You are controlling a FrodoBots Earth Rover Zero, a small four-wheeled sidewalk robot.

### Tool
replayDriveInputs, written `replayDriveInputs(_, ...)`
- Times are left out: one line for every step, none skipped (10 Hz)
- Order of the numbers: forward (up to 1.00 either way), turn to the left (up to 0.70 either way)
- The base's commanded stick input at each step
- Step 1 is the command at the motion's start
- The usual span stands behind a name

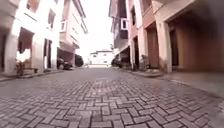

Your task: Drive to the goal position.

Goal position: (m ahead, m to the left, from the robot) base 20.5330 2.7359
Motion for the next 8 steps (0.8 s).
replayDriveInputs(0.70, 0.00)
replayDriveInputs(0.70, 0.00)
replayDriveInputs(0.70, 0.00)
replayDriveInputs(0.70, 0.00)
replayDriveInputs(0.70, 0.00)
replayDriveInputs(0.70, 0.00)
replayDriveInputs(0.70, 0.00)
replayDriveInputs(0.70, 0.00)
